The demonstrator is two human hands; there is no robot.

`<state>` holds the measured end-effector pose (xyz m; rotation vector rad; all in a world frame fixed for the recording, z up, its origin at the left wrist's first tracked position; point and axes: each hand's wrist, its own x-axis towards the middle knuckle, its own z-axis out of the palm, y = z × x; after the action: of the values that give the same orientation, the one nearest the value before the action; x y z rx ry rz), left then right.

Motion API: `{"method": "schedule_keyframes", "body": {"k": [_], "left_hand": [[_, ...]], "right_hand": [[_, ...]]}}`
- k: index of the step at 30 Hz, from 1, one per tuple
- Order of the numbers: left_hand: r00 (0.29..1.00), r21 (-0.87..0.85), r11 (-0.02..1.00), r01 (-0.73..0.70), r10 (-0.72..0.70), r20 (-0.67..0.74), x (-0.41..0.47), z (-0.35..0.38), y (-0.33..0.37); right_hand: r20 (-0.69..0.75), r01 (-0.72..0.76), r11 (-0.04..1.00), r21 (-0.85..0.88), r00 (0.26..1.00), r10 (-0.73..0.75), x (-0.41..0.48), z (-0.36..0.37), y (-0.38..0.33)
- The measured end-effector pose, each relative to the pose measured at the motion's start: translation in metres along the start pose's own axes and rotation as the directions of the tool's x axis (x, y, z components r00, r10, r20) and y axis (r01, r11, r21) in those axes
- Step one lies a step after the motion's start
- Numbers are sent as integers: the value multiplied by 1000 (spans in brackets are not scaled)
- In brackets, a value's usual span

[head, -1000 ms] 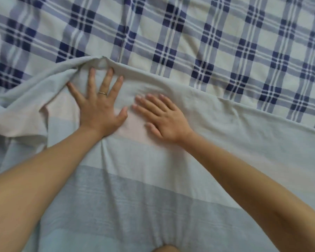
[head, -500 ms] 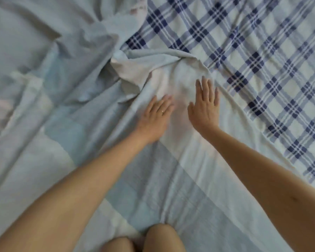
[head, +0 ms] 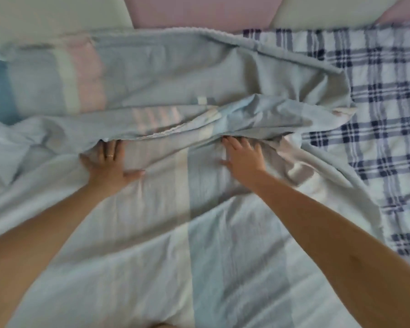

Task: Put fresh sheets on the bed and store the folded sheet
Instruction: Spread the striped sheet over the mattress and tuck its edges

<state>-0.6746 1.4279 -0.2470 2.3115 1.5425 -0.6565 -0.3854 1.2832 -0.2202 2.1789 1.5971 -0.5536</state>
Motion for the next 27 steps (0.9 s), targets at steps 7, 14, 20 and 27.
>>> {"method": "schedule_keyframes", "body": {"k": [7, 14, 20, 27], "left_hand": [[964, -201, 959, 197, -152, 220, 22, -15, 15], [911, -186, 978, 98, -13, 413, 32, -31, -1], [918, -183, 982, 54, 23, 395, 38, -23, -5], [907, -240, 969, 58, 49, 418, 44, -19, -10]], "right_hand": [[-292, 74, 986, 148, 956, -28, 21, -43, -51], [-170, 105, 994, -2, 980, -104, 99, -82, -89], [-138, 216, 976, 30, 968, -210, 149, -114, -138], [231, 351, 933, -82, 917, -325, 181, -118, -174]]}}
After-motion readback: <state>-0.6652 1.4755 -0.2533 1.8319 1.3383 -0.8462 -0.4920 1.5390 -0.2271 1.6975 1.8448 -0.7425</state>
